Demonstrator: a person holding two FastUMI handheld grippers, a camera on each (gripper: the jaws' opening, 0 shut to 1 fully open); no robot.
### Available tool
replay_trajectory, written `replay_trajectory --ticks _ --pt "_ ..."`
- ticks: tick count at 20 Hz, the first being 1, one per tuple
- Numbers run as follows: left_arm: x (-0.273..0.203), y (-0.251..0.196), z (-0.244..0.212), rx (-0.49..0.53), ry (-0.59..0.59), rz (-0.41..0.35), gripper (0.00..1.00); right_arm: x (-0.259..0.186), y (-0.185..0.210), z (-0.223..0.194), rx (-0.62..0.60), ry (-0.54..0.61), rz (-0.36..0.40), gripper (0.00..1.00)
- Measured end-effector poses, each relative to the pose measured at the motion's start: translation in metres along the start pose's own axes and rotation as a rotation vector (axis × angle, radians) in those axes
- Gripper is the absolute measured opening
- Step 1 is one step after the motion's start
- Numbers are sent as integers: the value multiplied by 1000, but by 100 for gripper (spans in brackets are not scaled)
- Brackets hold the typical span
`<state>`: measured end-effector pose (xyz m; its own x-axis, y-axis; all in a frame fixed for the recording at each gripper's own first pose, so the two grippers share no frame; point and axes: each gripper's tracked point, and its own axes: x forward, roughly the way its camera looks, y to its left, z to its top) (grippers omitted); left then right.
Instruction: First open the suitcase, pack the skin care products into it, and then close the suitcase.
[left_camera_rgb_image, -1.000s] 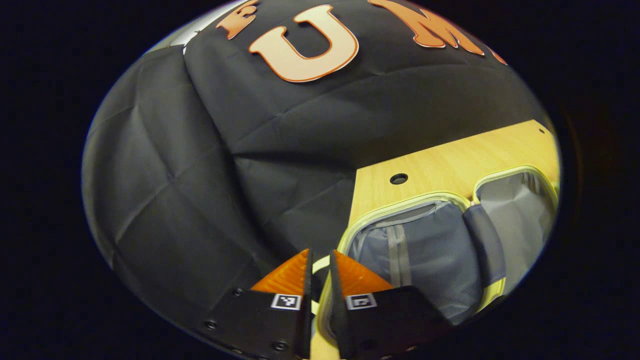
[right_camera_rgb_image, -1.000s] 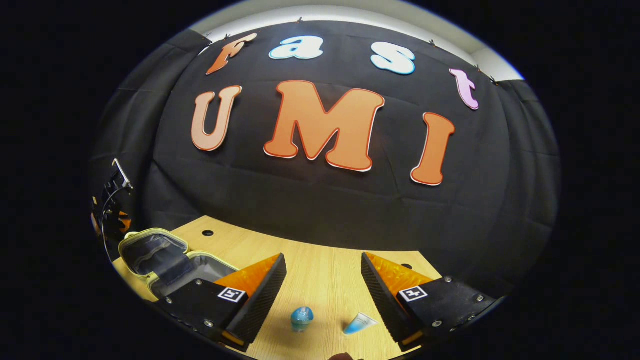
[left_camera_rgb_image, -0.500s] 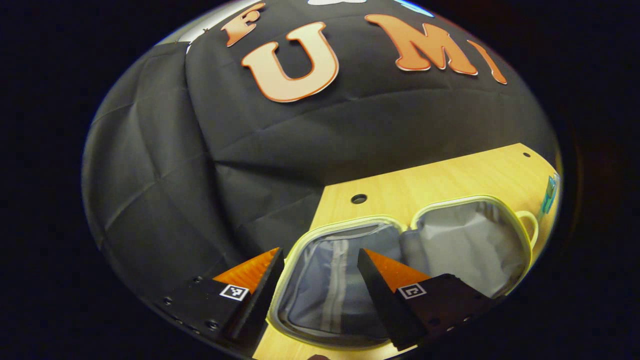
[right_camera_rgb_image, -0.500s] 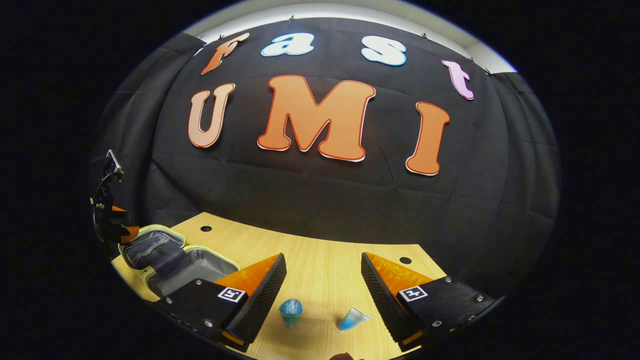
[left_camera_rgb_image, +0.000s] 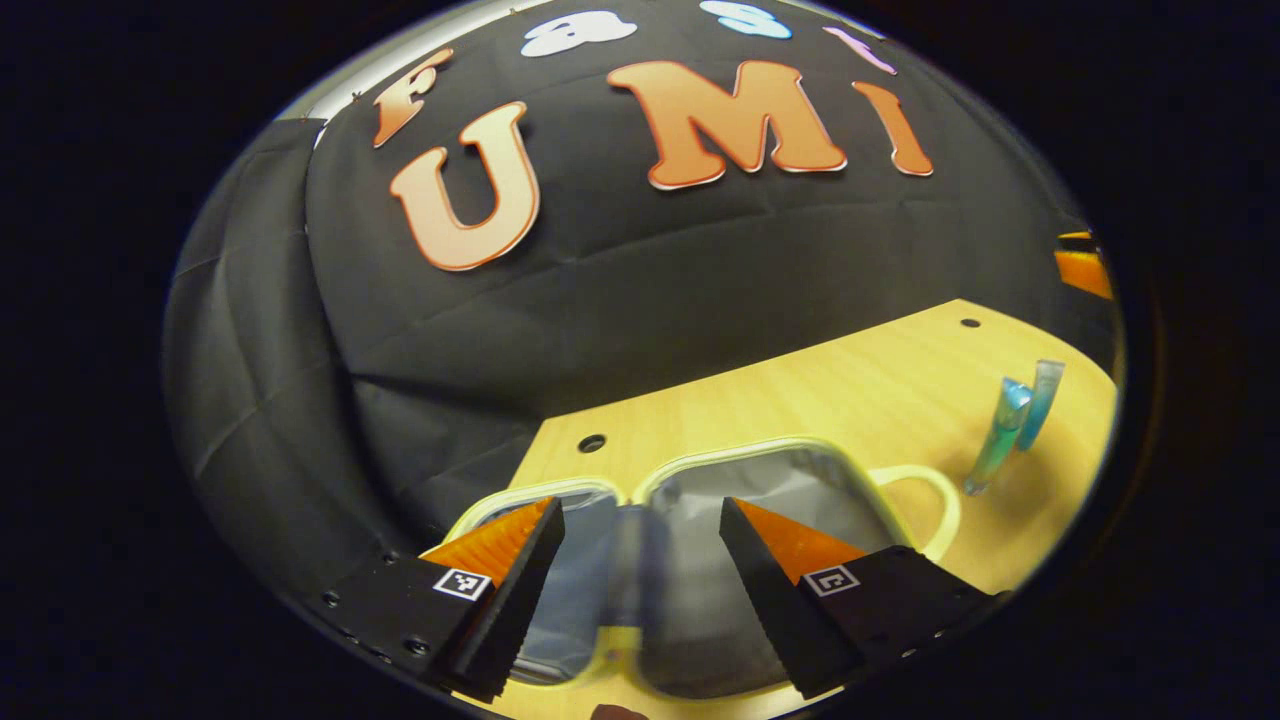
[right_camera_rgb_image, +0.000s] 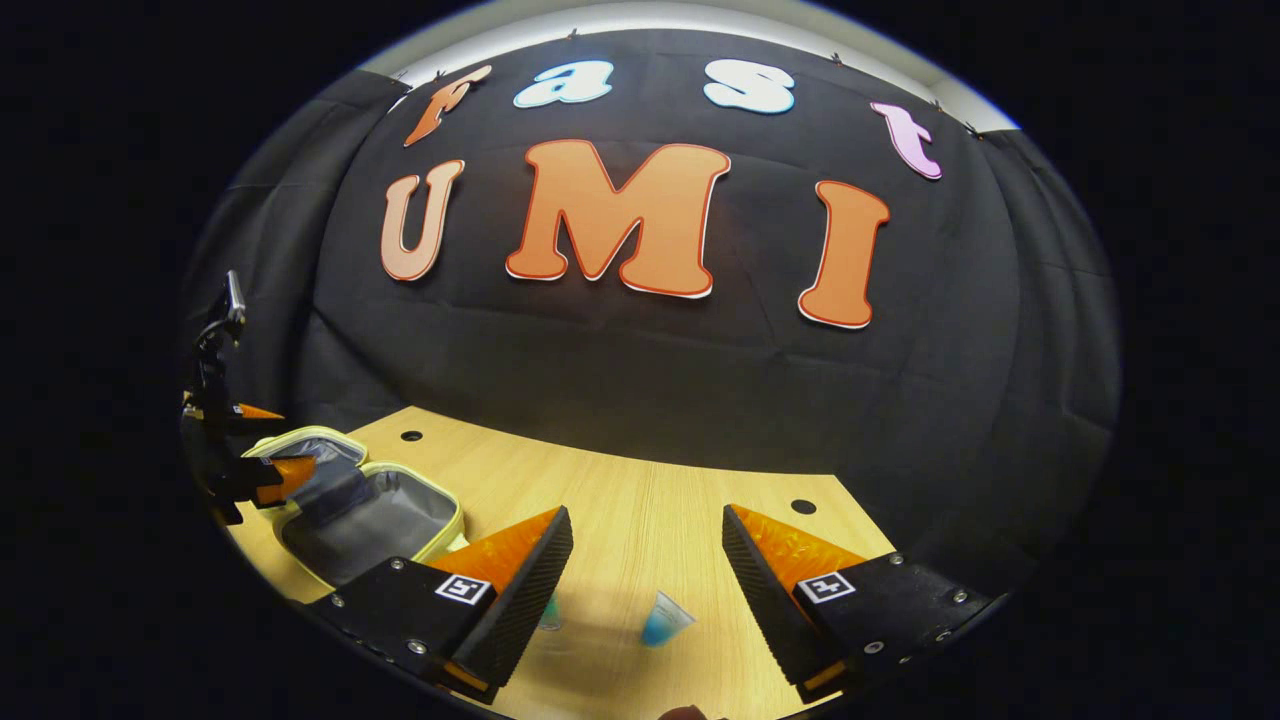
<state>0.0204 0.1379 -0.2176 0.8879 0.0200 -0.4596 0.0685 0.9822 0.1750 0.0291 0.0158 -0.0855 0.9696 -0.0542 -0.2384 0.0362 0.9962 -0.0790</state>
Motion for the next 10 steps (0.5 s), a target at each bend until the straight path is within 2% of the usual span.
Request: replay_trajectory --ticks 6,10 --pt "-18 -95 20 8 -34 -120 97 -1 -12 -40 -9 68 72 96" --pt "-29 -153 17 6 -37 -166 98 3 -17 -70 -56 112 124 96"
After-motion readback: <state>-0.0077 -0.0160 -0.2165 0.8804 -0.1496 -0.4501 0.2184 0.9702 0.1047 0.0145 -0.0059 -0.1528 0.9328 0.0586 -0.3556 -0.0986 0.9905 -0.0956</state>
